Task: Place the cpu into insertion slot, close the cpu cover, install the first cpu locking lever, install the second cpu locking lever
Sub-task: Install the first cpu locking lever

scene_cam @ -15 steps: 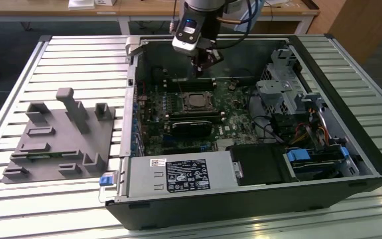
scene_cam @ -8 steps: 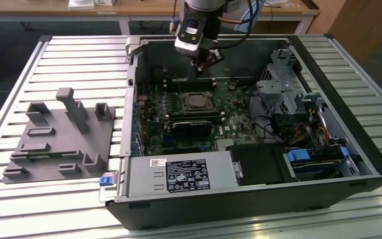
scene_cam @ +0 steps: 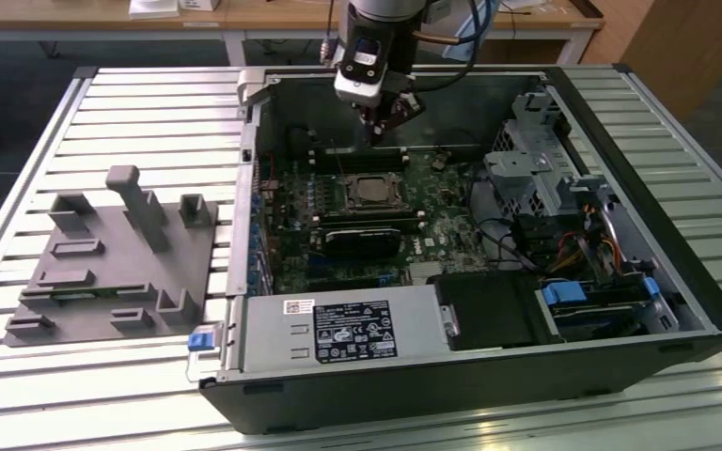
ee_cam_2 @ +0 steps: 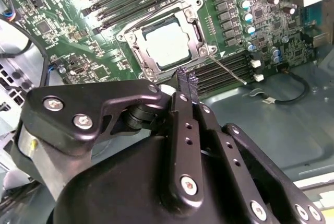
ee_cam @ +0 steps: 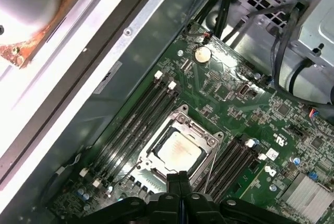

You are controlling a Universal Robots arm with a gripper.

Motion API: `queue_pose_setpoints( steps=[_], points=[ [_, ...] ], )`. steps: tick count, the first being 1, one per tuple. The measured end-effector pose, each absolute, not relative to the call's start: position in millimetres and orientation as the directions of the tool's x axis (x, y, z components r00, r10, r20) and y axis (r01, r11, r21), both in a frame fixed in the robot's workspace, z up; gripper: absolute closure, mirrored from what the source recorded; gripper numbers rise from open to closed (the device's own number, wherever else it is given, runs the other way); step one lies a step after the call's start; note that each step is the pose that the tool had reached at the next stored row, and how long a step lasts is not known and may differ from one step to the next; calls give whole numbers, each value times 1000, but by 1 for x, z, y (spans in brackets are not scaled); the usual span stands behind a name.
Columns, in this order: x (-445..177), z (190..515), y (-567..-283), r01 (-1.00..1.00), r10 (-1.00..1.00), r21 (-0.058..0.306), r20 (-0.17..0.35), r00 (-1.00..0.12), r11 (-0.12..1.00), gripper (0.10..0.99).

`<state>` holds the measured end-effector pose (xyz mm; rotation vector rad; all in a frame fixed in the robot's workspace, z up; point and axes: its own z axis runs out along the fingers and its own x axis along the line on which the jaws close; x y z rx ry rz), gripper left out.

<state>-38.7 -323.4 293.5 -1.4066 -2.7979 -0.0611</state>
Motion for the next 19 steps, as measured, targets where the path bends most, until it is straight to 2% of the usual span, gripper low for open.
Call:
queue_pose_setpoints(
  steps=[19],
  points=[
    [-39, 293, -323, 598, 598, 31, 26, -801, 801, 980]
  ],
)
